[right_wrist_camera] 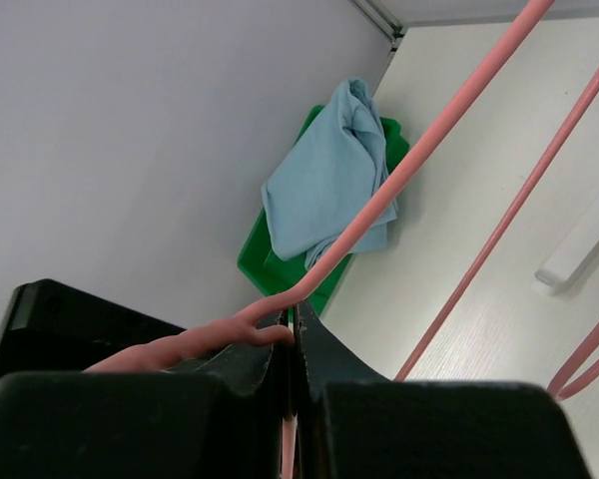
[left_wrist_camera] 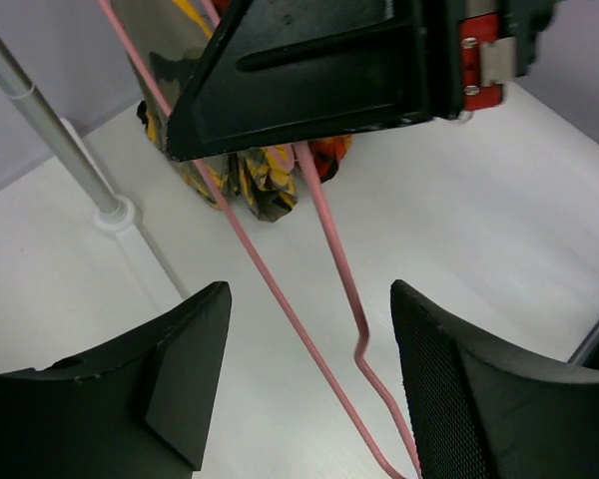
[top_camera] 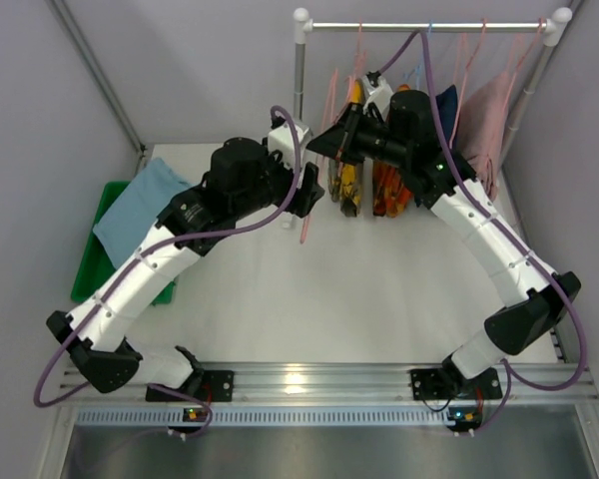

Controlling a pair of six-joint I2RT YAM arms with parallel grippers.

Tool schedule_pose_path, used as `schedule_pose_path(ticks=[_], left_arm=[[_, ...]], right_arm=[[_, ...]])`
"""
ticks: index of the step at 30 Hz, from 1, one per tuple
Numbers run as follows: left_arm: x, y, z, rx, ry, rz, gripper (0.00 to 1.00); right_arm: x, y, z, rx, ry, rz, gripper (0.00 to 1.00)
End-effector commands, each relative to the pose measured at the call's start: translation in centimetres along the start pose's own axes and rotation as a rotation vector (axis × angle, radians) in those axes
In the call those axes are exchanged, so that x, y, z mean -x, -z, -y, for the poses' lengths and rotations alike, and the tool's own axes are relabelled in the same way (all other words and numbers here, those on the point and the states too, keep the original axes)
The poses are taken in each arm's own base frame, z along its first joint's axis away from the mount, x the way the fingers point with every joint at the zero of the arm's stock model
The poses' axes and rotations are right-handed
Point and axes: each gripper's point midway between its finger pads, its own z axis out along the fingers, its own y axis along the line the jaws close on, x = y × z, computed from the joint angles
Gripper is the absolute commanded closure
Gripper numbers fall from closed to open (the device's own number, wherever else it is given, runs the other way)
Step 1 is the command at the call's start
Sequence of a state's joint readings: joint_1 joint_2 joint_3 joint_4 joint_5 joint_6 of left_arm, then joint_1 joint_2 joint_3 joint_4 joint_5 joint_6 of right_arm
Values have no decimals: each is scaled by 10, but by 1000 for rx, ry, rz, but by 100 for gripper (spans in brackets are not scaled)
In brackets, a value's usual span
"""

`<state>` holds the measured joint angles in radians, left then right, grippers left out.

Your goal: Remove the trousers from the hanger

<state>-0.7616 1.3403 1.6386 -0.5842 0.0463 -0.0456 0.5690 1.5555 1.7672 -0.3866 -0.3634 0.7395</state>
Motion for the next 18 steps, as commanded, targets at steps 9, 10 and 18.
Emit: schedule_pose_path(ticks=[9, 10, 18], left_arm=[[20, -11, -19, 150, 29, 47, 57], [20, -11, -18, 145, 38, 49, 70], [31, 8, -15, 146, 111, 98, 100]], right_arm=[[10, 6, -31, 74, 6, 45, 100], [10, 5, -31, 74, 6, 45, 100], [10, 5, -32, 86, 24, 48, 63]])
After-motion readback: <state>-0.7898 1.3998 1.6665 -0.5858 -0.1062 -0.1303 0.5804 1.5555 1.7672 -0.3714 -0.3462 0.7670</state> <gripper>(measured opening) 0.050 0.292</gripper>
